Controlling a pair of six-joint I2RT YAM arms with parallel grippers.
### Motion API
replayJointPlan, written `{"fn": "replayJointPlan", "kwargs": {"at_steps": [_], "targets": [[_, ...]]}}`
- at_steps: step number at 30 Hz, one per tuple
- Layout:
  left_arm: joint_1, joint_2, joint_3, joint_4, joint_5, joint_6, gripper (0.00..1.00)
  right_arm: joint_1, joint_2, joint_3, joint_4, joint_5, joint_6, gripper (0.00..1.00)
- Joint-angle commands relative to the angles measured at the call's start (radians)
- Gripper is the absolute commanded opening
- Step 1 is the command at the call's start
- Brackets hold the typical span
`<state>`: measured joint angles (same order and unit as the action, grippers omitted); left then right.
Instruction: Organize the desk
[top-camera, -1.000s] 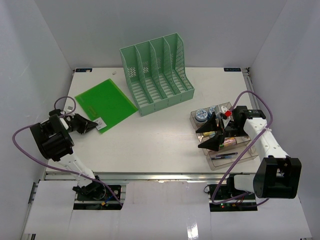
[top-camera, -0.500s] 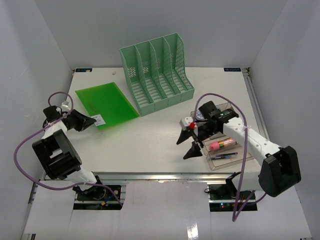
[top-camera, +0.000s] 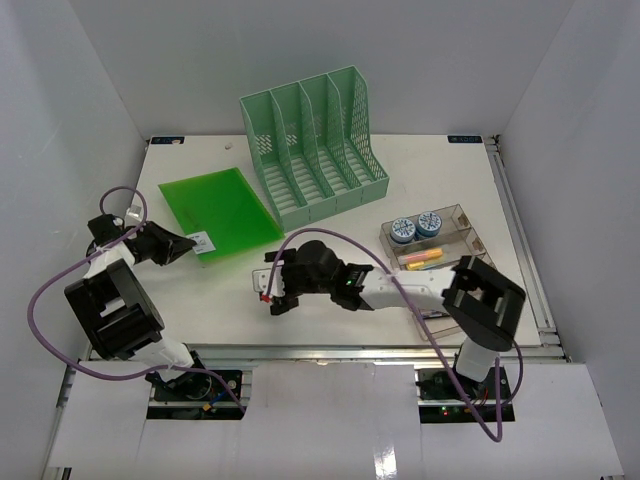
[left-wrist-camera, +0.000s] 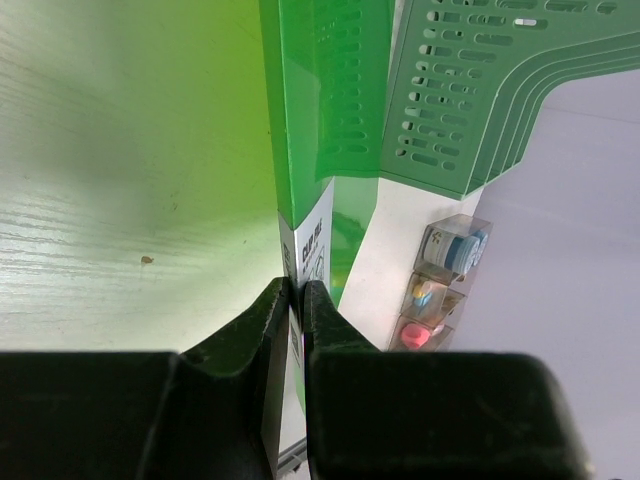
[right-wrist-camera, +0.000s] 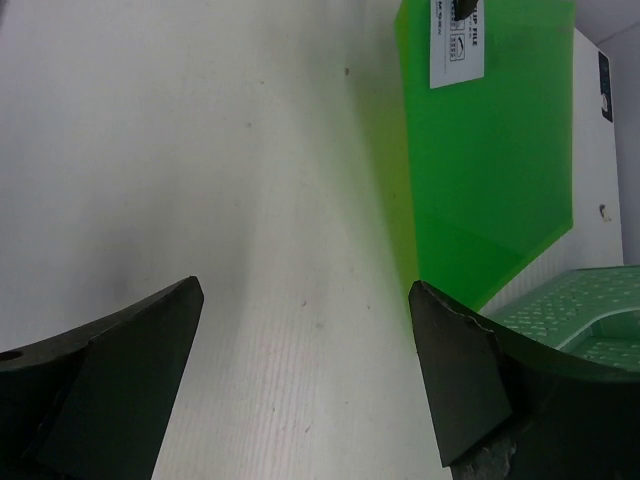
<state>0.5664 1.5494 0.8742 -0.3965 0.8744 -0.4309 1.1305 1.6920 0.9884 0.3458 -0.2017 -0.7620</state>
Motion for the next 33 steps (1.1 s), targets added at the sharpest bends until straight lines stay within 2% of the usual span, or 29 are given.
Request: {"fn": "replayJointPlan", "kwargs": {"at_steps": [1, 5, 10, 13, 15, 18, 22, 24, 26, 27, 28, 29, 31, 33], "targets": [[0.004, -0.016, 0.0, -0.015, 0.073, 0.004, 0.0, 0.04, 0.154, 0.089, 0.391, 0.197, -0.015, 0.9], [0.003, -0.017, 0.001, -0.017, 0.091, -0.003, 0.0, 0.038, 0.335, 0.208, 0.536, 0.314, -0.066, 0.9], [0.004, -0.027, 0.003, -0.024, 0.104, -0.001, 0.0, 0.029, 0.513, 0.328, 0.666, 0.332, -0.142, 0.92], [0.004, -0.034, -0.002, -0.032, 0.106, 0.003, 0.0, 0.029, 0.597, 0.38, 0.72, 0.325, -0.158, 0.99], [0.003, -0.045, -0.008, -0.032, 0.106, 0.003, 0.0, 0.029, 0.652, 0.405, 0.75, 0.336, -0.176, 0.9], [0.003, -0.052, -0.018, -0.033, 0.112, 0.003, 0.0, 0.029, 0.68, 0.423, 0.76, 0.33, -0.187, 0.61], [0.003, -0.063, -0.016, -0.032, 0.119, -0.002, 0.0, 0.028, 0.662, 0.369, 0.79, 0.307, -0.183, 0.1], [0.003, -0.068, -0.013, -0.032, 0.123, -0.01, 0.0, 0.031, 0.644, 0.347, 0.815, 0.311, -0.168, 0.08], [0.004, -0.079, -0.006, -0.032, 0.125, -0.02, 0.11, 0.033, 0.631, 0.326, 0.837, 0.318, -0.155, 0.08], [0.004, -0.086, -0.004, -0.032, 0.118, -0.024, 0.26, 0.034, 0.624, 0.311, 0.854, 0.322, -0.151, 0.08], [0.004, -0.095, -0.003, -0.032, 0.105, -0.029, 0.47, 0.035, 0.619, 0.293, 0.875, 0.325, -0.149, 0.08], [0.004, -0.105, -0.002, -0.032, 0.094, -0.032, 0.59, 0.036, 0.609, 0.271, 0.89, 0.327, -0.145, 0.08], [0.004, -0.112, 0.0, -0.029, 0.07, -0.032, 0.74, 0.04, 0.582, 0.244, 0.909, 0.323, -0.136, 0.08], [0.004, -0.092, -0.002, -0.016, 0.062, -0.041, 0.82, 0.043, 0.556, 0.197, 0.93, 0.314, -0.129, 0.08]]}}
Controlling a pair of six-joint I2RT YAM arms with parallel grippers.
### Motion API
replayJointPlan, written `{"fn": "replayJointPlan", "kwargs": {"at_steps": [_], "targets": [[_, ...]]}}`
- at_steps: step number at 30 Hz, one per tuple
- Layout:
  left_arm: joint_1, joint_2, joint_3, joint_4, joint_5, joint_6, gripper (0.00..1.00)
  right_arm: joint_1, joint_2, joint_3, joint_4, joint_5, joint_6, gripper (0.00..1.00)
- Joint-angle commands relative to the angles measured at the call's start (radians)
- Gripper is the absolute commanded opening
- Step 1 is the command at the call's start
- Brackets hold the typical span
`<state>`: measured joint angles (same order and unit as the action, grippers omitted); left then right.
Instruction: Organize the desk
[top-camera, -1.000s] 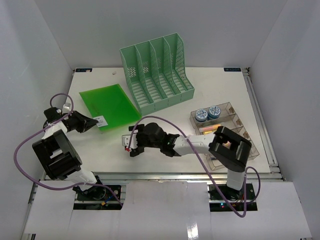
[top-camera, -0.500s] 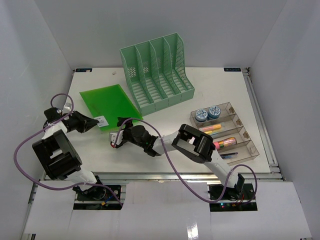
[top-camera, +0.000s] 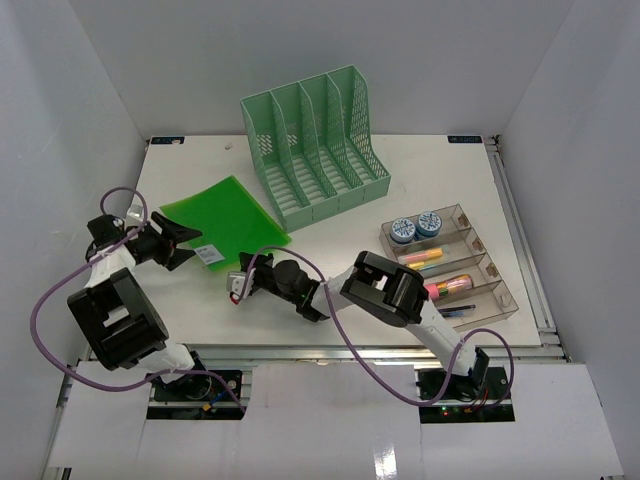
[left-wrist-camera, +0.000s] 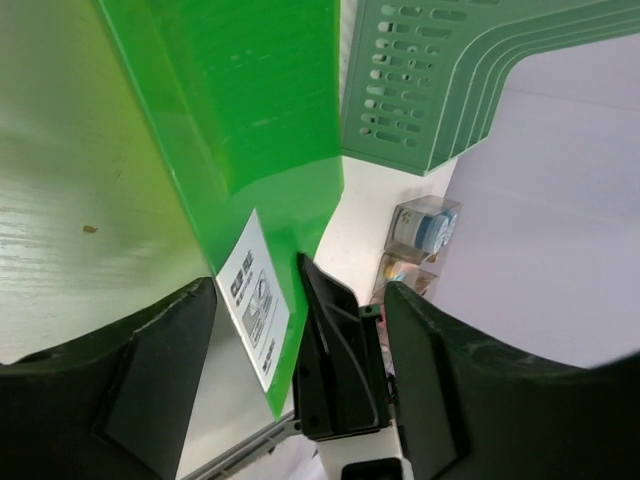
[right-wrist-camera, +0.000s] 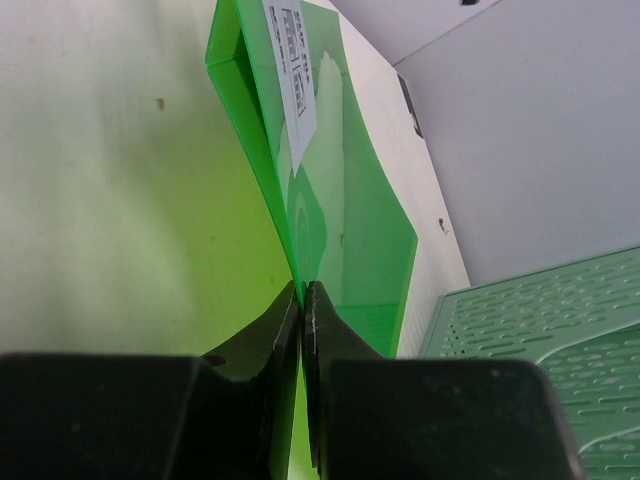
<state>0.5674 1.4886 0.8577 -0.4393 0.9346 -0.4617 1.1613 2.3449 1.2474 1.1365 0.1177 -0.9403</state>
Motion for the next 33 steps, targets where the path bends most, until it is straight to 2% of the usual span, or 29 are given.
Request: {"fn": "replayJointPlan", "kwargs": {"at_steps": [1, 7, 12, 15, 18, 20, 22, 24, 25, 26, 28, 30, 33], "targets": [[0.003, -0.021, 0.014, 0.035, 0.004, -0.018, 0.85, 0.015, -0.108, -0.087, 0.156, -0.007, 0.051, 0.08], [-0.001, 0.038, 0.021, 0.091, -0.011, -0.07, 0.91, 0.037, -0.161, -0.177, 0.216, 0.021, 0.061, 0.08], [-0.008, 0.055, 0.005, 0.092, -0.054, -0.068, 0.91, 0.045, -0.174, -0.183, 0.232, 0.032, 0.081, 0.08], [-0.019, 0.081, 0.014, 0.106, -0.062, -0.083, 0.87, 0.065, -0.196, -0.212, 0.247, 0.019, 0.083, 0.08], [-0.026, 0.097, 0.031, 0.13, -0.063, -0.111, 0.75, 0.082, -0.212, -0.228, 0.25, 0.023, 0.083, 0.08], [-0.027, 0.096, 0.037, 0.149, -0.047, -0.126, 0.55, 0.09, -0.213, -0.231, 0.25, 0.026, 0.084, 0.08], [-0.026, 0.087, 0.036, 0.159, -0.03, -0.14, 0.39, 0.096, -0.215, -0.235, 0.248, 0.024, 0.082, 0.08], [-0.026, 0.066, 0.031, 0.16, -0.03, -0.153, 0.12, 0.102, -0.218, -0.241, 0.255, 0.029, 0.076, 0.21], [-0.026, 0.046, 0.024, 0.161, -0.036, -0.158, 0.04, 0.107, -0.218, -0.247, 0.263, 0.034, 0.067, 0.31], [-0.025, 0.03, 0.02, 0.162, -0.042, -0.161, 0.0, 0.11, -0.219, -0.254, 0.275, 0.04, 0.056, 0.42], [-0.026, -0.007, 0.02, 0.15, -0.054, -0.162, 0.0, 0.117, -0.228, -0.276, 0.313, 0.048, 0.01, 0.77], [-0.024, -0.032, 0.03, 0.123, -0.079, -0.153, 0.0, 0.12, -0.255, -0.319, 0.344, 0.05, -0.015, 0.9], [-0.024, -0.12, 0.073, 0.082, -0.18, -0.139, 0.0, 0.119, -0.386, -0.445, 0.36, 0.034, -0.008, 0.9]]}}
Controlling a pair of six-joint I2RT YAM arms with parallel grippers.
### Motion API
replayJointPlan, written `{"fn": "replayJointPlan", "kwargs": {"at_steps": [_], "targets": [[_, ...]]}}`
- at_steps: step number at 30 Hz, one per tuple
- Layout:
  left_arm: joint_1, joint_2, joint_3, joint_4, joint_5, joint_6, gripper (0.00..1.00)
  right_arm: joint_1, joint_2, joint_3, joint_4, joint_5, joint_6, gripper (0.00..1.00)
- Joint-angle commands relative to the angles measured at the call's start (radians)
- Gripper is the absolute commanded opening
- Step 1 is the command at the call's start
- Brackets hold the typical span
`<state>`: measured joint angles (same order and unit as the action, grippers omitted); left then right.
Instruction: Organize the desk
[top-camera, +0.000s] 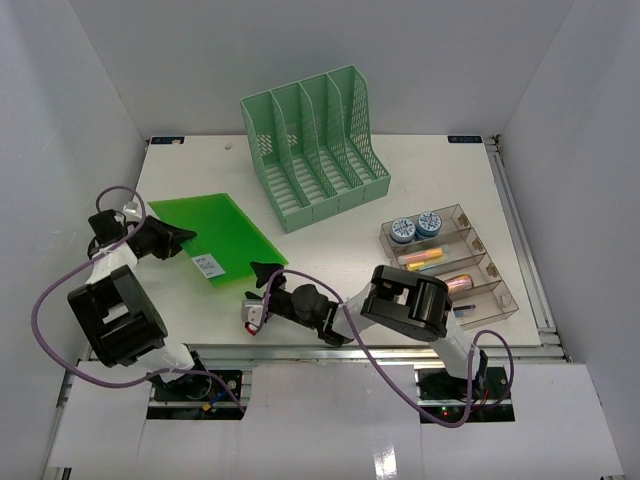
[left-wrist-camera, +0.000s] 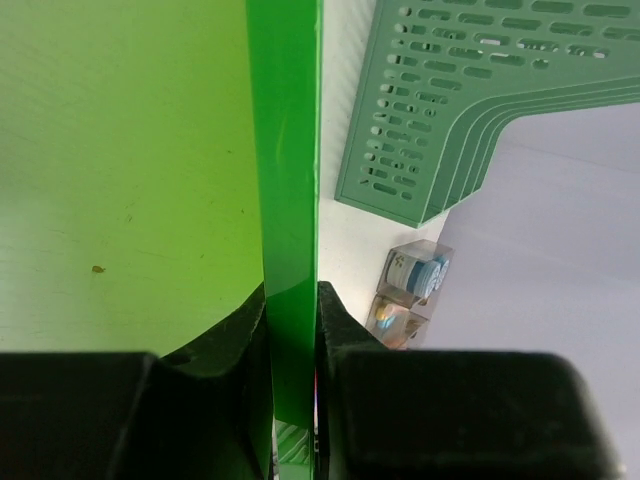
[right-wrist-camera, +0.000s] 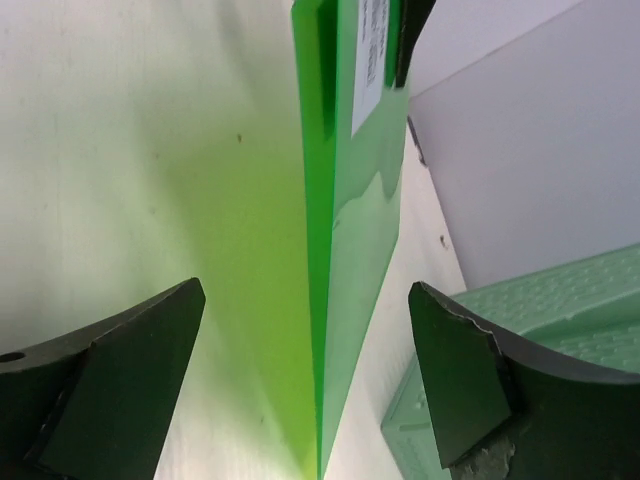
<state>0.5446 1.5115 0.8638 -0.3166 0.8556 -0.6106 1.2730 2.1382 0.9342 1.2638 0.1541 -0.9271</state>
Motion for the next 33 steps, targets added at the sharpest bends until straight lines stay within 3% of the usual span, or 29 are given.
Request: {"fn": "replayJointPlan", "kwargs": {"at_steps": [1, 4, 7, 9, 15, 22, 26, 33], "targets": [[-0.002, -0.177, 0.083, -0.054, -0.142, 0.017, 0.0, 0.006, -0.233, -0.181, 0.232, -0.012, -0.018, 0.9], [-0.003, -0.275, 0.113, -0.073, -0.226, 0.012, 0.0, -0.018, -0.448, -0.25, -0.1, -0.096, 0.078, 0.9], [-0.009, -0.35, 0.118, -0.054, -0.232, -0.012, 0.0, -0.069, -0.658, -0.178, -0.523, -0.175, 0.231, 0.91], [-0.023, -0.389, 0.087, -0.006, -0.222, -0.064, 0.0, -0.156, -0.773, -0.114, -0.85, -0.419, 0.334, 0.99], [-0.131, -0.455, 0.216, 0.022, -0.321, -0.08, 0.0, -0.429, -0.976, -0.078, -1.188, -0.744, 0.449, 0.96], [-0.446, -0.455, 0.457, 0.025, -0.514, -0.045, 0.0, -0.625, -1.179, -0.197, -1.254, -0.891, 0.509, 0.96], [-0.649, -0.449, 0.507, 0.025, -0.646, 0.02, 0.0, -0.783, -1.229, -0.229, -1.247, -1.046, 0.562, 0.96], [-0.85, -0.416, 0.552, 0.006, -0.894, 0.15, 0.0, -0.961, -1.304, -0.305, -1.19, -1.164, 0.618, 0.95]]}}
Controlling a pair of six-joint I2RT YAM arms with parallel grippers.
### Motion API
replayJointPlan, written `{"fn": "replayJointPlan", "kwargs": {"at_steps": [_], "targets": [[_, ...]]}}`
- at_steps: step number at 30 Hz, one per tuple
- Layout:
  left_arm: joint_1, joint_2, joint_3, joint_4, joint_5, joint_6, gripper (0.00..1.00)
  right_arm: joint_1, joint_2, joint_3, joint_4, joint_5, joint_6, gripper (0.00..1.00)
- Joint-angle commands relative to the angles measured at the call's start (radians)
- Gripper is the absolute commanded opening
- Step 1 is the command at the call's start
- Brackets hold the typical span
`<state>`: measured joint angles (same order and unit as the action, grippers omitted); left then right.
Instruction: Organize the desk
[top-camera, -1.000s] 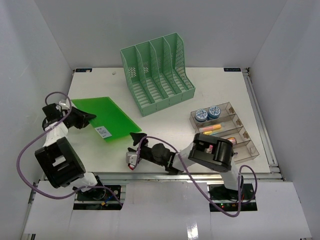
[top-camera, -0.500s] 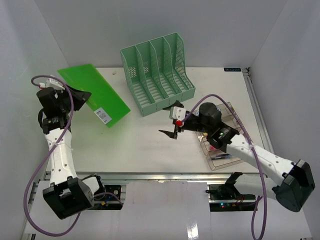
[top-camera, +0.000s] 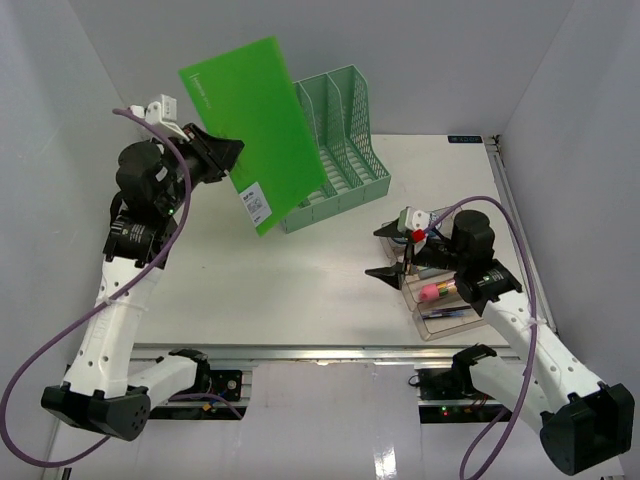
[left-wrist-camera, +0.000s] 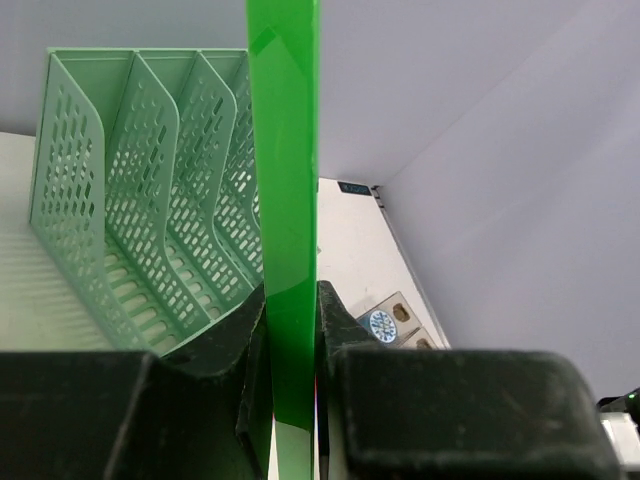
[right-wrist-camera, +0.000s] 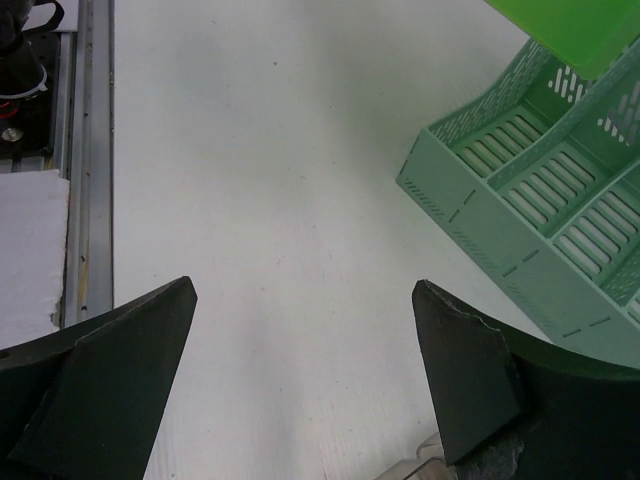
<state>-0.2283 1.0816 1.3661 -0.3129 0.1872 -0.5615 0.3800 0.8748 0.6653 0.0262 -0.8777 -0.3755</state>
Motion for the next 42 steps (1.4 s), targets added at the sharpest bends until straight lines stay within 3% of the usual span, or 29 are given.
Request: {"fn": "replayJointPlan", "kwargs": {"at_steps": [1, 13, 32, 42], "targets": [[-0.097, 0.023, 0.056, 0.008, -0.259, 0.128, 0.0, -0.078, -0.046, -0.043, 0.058, -0.139, 0.074, 0.95], [-0.224, 0.152, 0.182, 0.07, -0.561, 0.376, 0.0, -0.112, -0.062, -0.062, 0.084, -0.112, 0.092, 0.96], [-0.295, 0.358, 0.062, 0.465, -0.737, 0.516, 0.0, -0.158, -0.071, -0.069, 0.097, -0.104, 0.114, 0.96], [-0.372, 0.44, -0.137, 0.77, -0.888, 0.558, 0.0, -0.168, -0.068, -0.071, 0.102, -0.101, 0.115, 0.96]]}}
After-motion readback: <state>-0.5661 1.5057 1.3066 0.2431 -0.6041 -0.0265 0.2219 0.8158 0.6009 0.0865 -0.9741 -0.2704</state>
